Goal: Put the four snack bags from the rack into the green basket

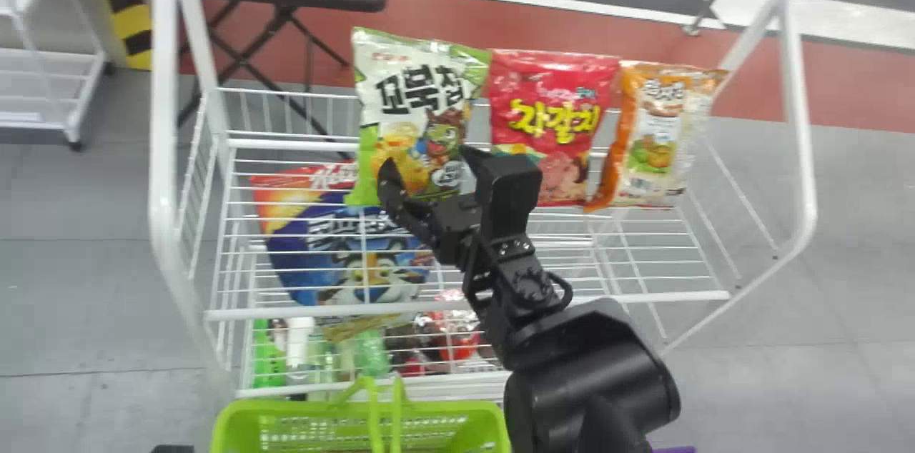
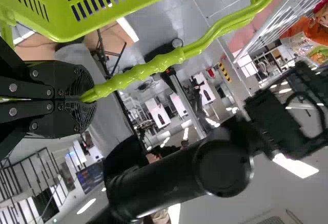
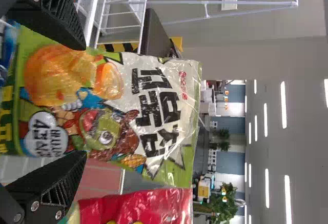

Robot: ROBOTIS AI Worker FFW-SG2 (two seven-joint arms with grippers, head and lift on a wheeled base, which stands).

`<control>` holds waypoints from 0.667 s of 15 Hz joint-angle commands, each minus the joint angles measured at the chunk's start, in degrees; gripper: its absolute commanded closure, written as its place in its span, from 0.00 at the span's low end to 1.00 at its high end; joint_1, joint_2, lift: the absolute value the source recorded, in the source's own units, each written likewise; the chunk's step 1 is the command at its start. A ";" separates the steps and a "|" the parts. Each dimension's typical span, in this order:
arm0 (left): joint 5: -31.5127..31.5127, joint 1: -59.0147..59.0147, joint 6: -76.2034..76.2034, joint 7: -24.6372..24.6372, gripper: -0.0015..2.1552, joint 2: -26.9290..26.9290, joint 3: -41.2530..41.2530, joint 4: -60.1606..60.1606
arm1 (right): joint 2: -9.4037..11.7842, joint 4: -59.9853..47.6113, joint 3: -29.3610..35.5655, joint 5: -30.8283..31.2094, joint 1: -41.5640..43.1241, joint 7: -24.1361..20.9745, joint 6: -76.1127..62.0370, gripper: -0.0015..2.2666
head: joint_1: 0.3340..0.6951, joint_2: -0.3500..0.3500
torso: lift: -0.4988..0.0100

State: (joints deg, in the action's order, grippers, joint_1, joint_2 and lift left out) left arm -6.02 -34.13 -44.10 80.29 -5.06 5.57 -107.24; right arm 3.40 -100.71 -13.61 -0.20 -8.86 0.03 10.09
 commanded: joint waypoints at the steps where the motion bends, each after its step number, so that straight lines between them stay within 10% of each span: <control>1: -0.84 0.56 0.01 0.22 0.94 -0.74 -0.21 0.37 | -2.17 2.62 -0.80 0.37 2.53 -2.84 0.24 0.04 | 1.00 0.22 | 0.97; 7: -2.15 1.26 -0.16 0.49 0.94 -1.88 -0.47 0.45 | -3.14 5.70 -1.42 1.16 8.50 -11.46 12.37 0.12 | 1.00 0.25 | 0.97; 10: -2.15 1.26 0.01 0.49 0.94 -1.79 -0.47 0.45 | -2.61 5.26 -1.50 0.81 8.77 -9.00 15.01 0.79 | 1.00 0.24 | 0.97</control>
State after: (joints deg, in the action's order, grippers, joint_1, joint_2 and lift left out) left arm -8.17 -32.88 -44.13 80.78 -6.88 5.10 -106.79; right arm 0.52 -95.14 -14.96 0.90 -0.08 -9.44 24.28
